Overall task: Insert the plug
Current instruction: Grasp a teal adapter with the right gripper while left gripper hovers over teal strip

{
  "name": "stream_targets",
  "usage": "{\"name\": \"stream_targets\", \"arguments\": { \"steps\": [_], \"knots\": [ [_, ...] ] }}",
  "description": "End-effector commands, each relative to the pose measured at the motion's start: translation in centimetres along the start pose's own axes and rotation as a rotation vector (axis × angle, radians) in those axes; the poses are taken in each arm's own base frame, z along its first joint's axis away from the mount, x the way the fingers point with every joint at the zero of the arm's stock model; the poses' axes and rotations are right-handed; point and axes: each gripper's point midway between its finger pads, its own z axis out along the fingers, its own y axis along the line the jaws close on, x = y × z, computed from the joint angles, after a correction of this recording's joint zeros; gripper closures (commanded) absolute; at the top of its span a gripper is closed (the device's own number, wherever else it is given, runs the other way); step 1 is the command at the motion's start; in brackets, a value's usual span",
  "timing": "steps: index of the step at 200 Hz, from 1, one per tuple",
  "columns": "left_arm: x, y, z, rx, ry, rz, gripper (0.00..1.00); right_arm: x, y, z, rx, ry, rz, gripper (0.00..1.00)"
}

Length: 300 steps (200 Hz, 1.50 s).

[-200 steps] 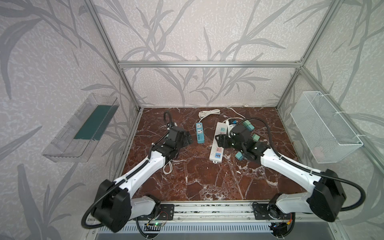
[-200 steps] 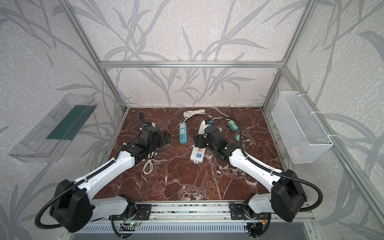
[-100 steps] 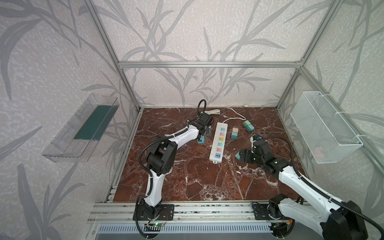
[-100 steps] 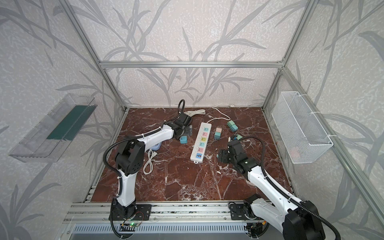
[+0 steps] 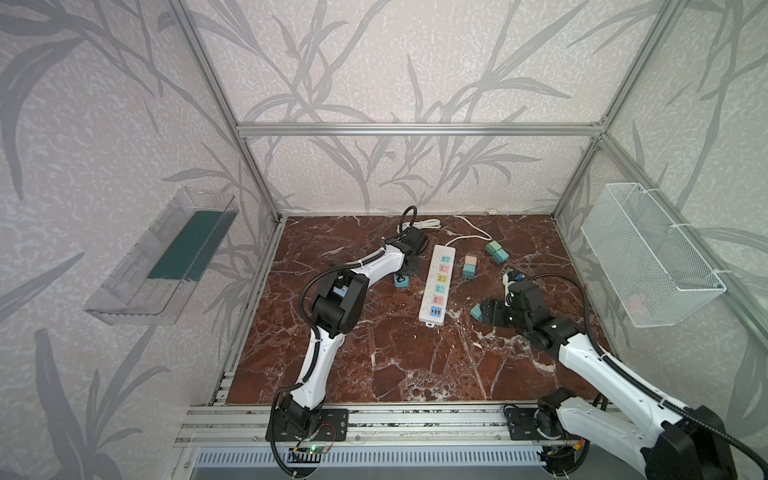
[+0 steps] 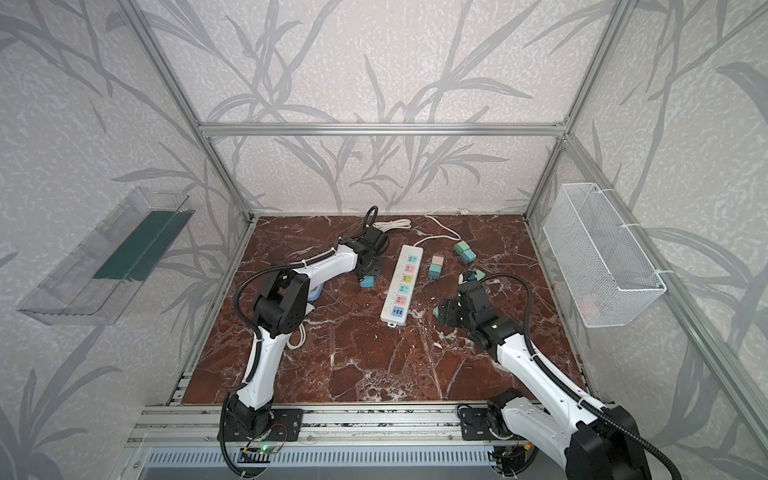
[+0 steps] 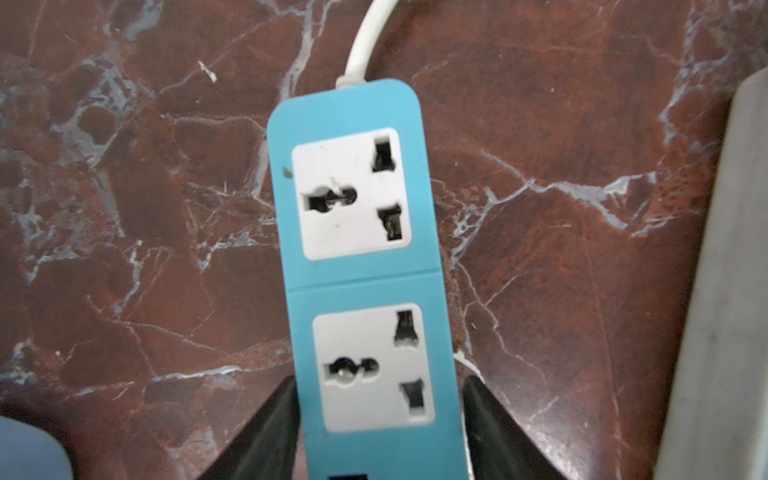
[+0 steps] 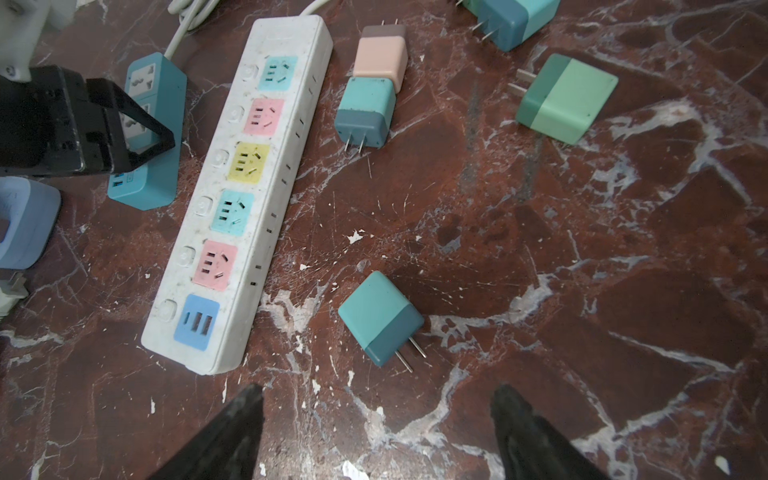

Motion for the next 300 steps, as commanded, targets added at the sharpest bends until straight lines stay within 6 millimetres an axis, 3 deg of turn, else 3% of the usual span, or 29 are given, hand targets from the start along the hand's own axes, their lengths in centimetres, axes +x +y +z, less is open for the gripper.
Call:
{"name": "stream_targets", "arguments": {
  "steps": [1,53,96,131,155,196,245,300],
  "knots": [
    [1.6,0.4,-0.1,0.016,0.031,0.006,0.47,0.0,-0.9,0.5,0.042,0.031,-0.022,0.15],
    [4.0,1.9,-2.0,0.043,-0.003,-0.109,0.52,0.0,1.4,3.5,-0.021,0.163,-0.146,0.18],
    [9.2,1.9,-3.0,0.103,0.027,-0.266,0.56,-0.2,0.8,5.5,0.060,0.334,-0.315,0.20],
    [12.1,1.8,-4.2,0.095,0.009,-0.340,0.55,1.9,1.9,7.8,-0.021,0.458,-0.354,0.24],
    [12.2,2.4,-5.0,0.081,-0.015,-0.344,0.49,2.5,1.3,8.7,0.009,0.479,-0.347,0.26],
    [12.0,1.8,-6.2,0.126,0.003,-0.302,0.32,3.4,1.2,8.7,0.015,0.505,-0.331,0.35],
    [11.2,2.5,-10.5,0.201,-0.048,-0.283,0.30,4.7,0.5,8.2,0.062,0.520,-0.320,0.45],
    [10.4,4.2,-15.9,0.281,-0.166,-0.269,0.30,4.3,0.8,6.8,0.077,0.472,-0.240,0.62]
  ]
}}
